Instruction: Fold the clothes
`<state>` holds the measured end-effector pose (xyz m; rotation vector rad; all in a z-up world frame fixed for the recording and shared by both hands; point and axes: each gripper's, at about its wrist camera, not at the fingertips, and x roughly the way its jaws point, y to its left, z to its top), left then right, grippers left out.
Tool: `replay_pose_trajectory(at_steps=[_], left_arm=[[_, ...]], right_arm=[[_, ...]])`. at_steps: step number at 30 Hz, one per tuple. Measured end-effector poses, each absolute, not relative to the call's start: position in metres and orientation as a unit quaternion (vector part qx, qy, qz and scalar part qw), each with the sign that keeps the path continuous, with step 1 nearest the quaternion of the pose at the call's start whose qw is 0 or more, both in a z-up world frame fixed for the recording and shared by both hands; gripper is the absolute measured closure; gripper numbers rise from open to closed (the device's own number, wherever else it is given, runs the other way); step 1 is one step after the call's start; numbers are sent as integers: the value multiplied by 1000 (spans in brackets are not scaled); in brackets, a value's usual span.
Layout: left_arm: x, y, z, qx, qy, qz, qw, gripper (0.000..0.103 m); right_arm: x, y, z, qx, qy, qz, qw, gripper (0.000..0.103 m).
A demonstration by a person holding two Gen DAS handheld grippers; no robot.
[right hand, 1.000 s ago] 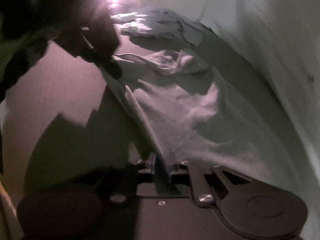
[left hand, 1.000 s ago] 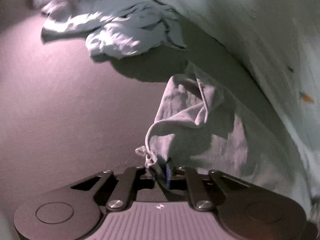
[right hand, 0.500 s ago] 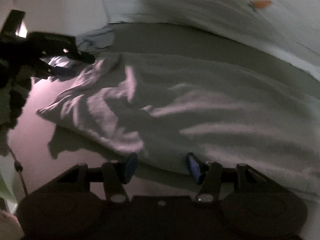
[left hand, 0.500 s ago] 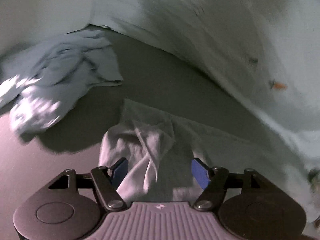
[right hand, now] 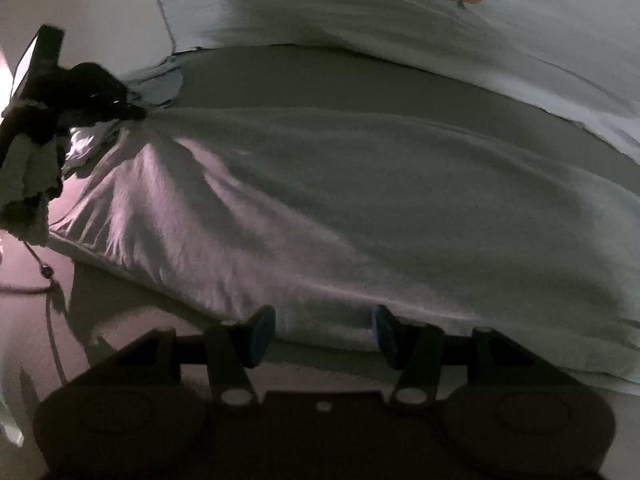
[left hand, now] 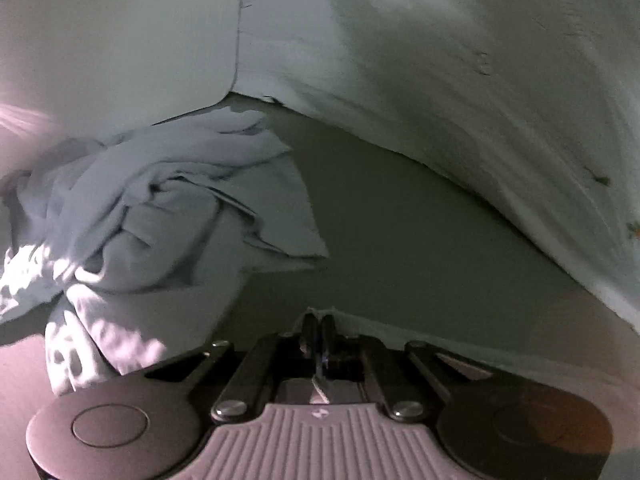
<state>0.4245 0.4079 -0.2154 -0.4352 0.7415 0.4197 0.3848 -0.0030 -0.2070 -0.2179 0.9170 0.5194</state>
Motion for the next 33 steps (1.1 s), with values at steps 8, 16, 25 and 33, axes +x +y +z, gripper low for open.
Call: replay_pose_trajectory(at_steps=[8,16,25,33], left_arm=[[409,411,-204,-226,362,198,882,50],[356,374,-203,-228,402,166,871,35],[282,353,-208,-296,433,138,840,32],[273,376,-224,-392,417,149,806,26]], right_arm=[[420,-8,-205,-85,418,210,880,66],[477,20,-224,-105,409,211,882,88],[554,50,-219,-109,404,180,890,74],[451,97,-198,-193,339,297,871,41]])
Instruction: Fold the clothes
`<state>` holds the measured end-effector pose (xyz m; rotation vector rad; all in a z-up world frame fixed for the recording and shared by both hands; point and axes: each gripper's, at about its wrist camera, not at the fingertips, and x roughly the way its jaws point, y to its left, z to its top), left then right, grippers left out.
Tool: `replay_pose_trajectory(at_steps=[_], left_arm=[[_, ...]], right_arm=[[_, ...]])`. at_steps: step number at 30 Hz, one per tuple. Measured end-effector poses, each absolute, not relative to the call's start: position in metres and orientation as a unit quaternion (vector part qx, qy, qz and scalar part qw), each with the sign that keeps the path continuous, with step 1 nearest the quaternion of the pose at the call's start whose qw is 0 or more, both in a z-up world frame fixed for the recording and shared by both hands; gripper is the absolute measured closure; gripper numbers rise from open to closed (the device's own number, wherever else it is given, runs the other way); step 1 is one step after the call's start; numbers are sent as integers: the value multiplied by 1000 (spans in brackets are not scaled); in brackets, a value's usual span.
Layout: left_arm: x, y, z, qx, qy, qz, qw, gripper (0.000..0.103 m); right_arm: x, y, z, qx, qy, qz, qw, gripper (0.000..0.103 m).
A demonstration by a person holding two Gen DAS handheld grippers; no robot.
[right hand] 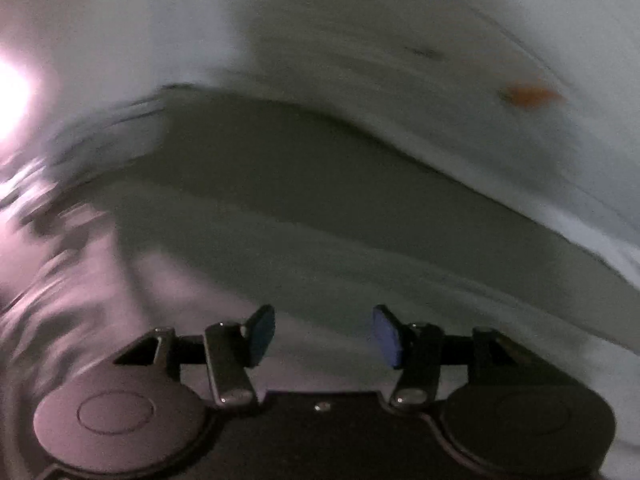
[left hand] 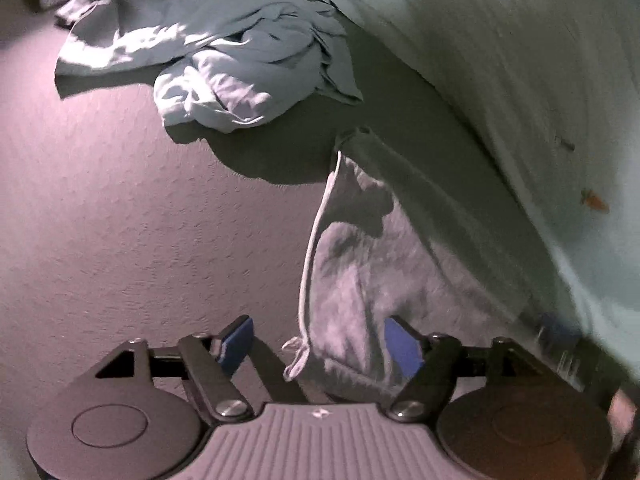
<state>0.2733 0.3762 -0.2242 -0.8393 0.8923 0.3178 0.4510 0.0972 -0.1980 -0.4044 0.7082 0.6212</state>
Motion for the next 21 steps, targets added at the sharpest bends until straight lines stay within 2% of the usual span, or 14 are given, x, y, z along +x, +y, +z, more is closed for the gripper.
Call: replay_pose_trajectory(at_steps=[2,5,9,13,17,19,20,21], left_arm=[[275,382,-225,-410,407,150,803,26],[273,391,-225,-438,388,158,796,26],[262,405,-217,-461,358,163,796,24],[243,417,-211,-469,339,177,796,22],[223,426,-214,-486,325,199,786,22],[215,430,-219,-497,320,211,779,22],[213,431,-220,-499,320,215,776,22],[212,432,-221,-498,322,219,775,22]], right_arm=[[419,114,-198,-195,339,347,852,38],[380,143,-196,-191,343,435,811,25],[346,186,-204,-287,282,489,774,25],[341,219,-220,-319,279,520,742,26],[338,237,-234,-336,286,531,724,44],[348,240,-232,-318,301,537,721,70],[352,241,-231,-307,311,538,721,92],[359,240,-228,-294,321,535,724,98]])
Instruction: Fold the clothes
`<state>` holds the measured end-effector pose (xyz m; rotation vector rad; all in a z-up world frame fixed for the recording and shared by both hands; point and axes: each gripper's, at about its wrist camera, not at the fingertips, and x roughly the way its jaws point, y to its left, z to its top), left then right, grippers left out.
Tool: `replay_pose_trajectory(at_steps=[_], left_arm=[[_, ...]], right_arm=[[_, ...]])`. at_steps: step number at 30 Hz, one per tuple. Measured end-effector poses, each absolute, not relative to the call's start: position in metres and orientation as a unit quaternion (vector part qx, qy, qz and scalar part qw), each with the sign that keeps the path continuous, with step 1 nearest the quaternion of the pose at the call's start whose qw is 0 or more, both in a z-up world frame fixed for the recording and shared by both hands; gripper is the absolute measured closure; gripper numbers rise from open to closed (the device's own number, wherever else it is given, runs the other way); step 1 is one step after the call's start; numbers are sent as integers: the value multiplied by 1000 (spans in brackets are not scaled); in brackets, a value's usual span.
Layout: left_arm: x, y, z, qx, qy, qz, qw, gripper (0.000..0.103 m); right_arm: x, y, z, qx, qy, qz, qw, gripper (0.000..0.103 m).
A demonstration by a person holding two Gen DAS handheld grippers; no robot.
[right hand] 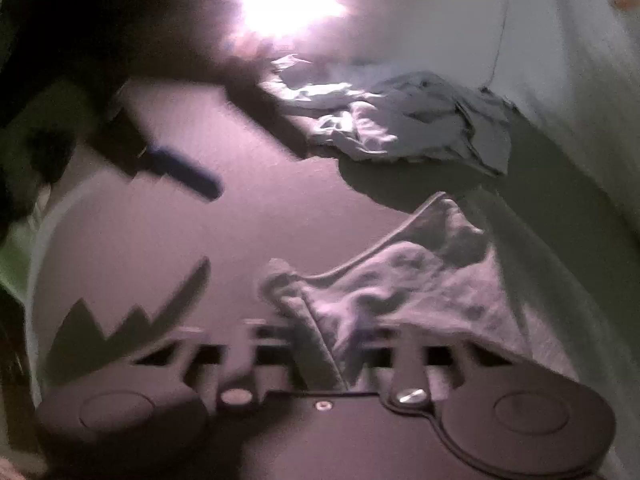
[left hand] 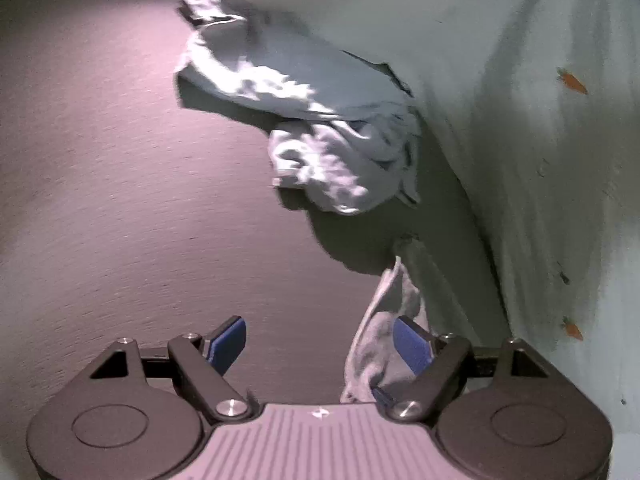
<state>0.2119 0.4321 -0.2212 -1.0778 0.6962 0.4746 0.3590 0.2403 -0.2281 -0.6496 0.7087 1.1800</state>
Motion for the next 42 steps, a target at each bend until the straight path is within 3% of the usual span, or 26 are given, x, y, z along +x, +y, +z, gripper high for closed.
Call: replay_pose_trajectory(at_steps=[7,12,15,17,20,22,24,25,28,36,40,42], left_arm=[[231,424,-212,-484,322,196,790,21],[265,399,-197,-437,341,153,818,21],[287,377,-192,-416,358,112,828,21],[301,359,-193,-407,371,87,830,21],[328,328,-200,-398,399,44,825,21],[346,300,-202,-375,417,14,828,21],[364,270,-204,-332,440,-11,834,21],[372,256,-204,-308,450,-21,838,21],[393,215,-209,-243,478,-52,843,21],[417,159,-213,-164,499,-90,846,21],[419,167,-217,-179,508,-87,838,20],[419,170,-217,-184,511,-77,836,20]], right_arm=[[421,183,-171,-62,368,496,784,98],[455,36,-127,171,327,368,853,98],[456,-74,-129,227,311,240,891,98],[449,-131,-152,221,327,144,907,97],[439,-182,-190,224,379,43,897,87],[430,-203,-208,233,403,-5,885,74],[417,-209,-207,239,383,-22,892,43],[416,-206,-204,230,377,-20,897,41],[421,-189,-197,168,370,4,914,40],[469,-96,-192,-143,339,129,921,27],[500,-75,-202,-219,330,148,906,30],[515,-89,-196,-213,320,100,918,39]])
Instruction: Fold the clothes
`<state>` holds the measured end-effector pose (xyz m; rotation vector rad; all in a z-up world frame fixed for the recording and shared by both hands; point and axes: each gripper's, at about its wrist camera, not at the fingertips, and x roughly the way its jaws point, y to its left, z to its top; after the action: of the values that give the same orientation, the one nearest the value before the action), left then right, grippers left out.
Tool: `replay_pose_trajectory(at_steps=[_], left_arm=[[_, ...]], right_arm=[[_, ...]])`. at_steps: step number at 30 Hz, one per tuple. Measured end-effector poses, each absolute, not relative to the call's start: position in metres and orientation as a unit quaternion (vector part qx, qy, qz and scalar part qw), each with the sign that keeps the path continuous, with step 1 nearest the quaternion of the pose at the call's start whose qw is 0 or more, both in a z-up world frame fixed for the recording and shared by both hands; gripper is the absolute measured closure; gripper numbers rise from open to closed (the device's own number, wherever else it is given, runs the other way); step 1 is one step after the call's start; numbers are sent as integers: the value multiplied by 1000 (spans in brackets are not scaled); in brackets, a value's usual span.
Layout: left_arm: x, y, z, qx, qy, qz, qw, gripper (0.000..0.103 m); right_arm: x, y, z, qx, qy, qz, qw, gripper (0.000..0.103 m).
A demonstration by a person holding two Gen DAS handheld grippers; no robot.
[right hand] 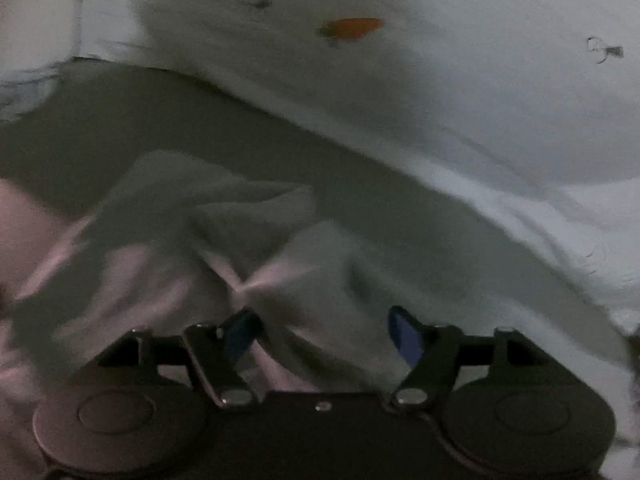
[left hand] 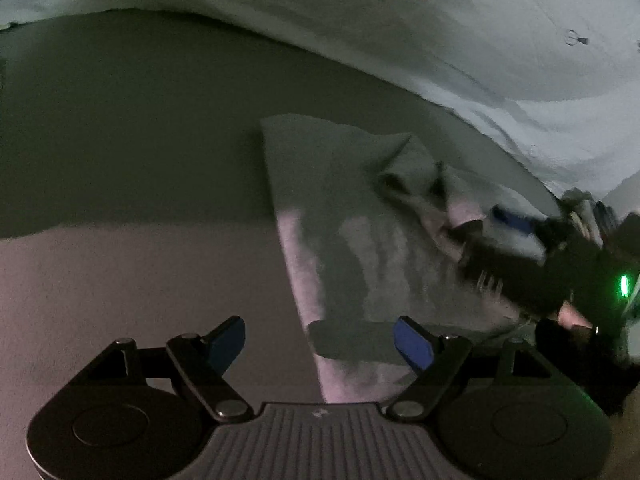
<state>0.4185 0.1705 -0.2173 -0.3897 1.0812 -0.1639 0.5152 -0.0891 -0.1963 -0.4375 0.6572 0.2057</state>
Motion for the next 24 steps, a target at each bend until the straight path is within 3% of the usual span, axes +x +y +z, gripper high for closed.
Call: replay_pose_trajectory(at_steps=[4,8,17,20,21,22,23,24], left_arm=[[420,177,-220,-204,512,-71,831,20],[425,176,-226,-204,519,-71,827,20],[420,154,-230,-179,525,-93,827,20],[418,139,-230,-143,526,-90,833,21],[418,133,-230,-130,526,-89,835,22],[417,128,-230,-117,527,-88,837,22],[417,123,-230,-105,527,-87,839,22],[416,118,-229,-94,526,-89,841,28]], right_arm=[[540,-160,-169,-77,322,-28,943,37],[541,-211,-156,-47,326,-112,938,37],[453,-196,-175,62,393,13,918,37],[439,-183,-190,69,411,6,909,24],[438,-179,-195,62,417,1,907,25],[436,-177,-197,59,420,3,906,27],[434,-176,-197,61,415,13,908,41],[432,-175,-196,63,408,24,910,67]])
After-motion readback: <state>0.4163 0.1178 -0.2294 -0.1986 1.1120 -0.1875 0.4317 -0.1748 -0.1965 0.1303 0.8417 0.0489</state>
